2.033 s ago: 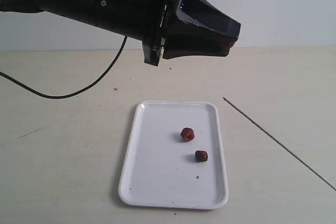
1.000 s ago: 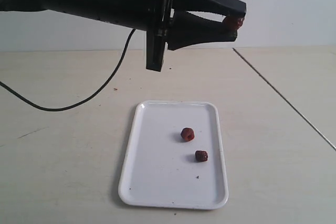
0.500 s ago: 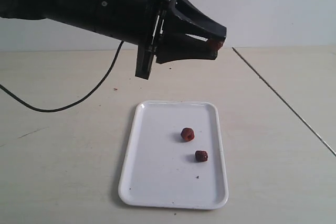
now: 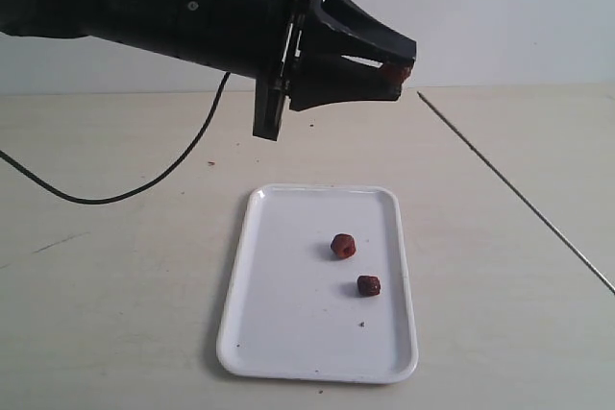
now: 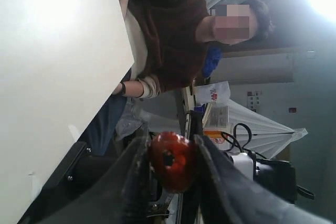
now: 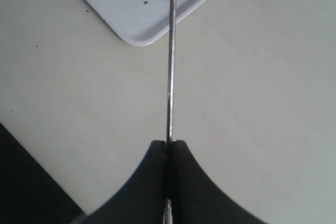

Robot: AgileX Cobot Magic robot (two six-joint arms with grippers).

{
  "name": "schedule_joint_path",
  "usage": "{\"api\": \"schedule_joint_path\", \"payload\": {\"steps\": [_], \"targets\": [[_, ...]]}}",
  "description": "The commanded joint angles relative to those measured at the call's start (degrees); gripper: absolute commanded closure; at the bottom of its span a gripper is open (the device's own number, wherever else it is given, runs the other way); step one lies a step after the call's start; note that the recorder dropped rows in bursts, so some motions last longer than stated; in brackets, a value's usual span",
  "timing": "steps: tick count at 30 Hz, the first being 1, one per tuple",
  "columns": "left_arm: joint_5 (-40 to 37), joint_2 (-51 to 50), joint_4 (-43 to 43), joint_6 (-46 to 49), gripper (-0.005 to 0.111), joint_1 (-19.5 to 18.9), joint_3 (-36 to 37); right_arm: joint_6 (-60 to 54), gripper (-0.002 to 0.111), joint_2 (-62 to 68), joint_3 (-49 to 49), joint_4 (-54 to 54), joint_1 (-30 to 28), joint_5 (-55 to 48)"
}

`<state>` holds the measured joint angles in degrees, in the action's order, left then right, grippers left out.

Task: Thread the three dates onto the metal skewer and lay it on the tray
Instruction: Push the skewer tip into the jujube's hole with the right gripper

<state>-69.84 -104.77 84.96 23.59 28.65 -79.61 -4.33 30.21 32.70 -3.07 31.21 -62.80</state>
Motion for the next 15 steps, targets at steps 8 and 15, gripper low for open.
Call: {"api": "schedule_joint_path", "payload": {"steps": [8,15], "targets": [[-0.1,0.1,1.2,0.6,0.077,0.0,0.1,-0.6,0.108,-0.1,0.3,-0.5,0.1,4.0],[-0.1,0.1,1.2,0.6,0.077,0.0,0.1,-0.2,0.108,0.0,0.3,-2.4,0.1,3.3]]}}
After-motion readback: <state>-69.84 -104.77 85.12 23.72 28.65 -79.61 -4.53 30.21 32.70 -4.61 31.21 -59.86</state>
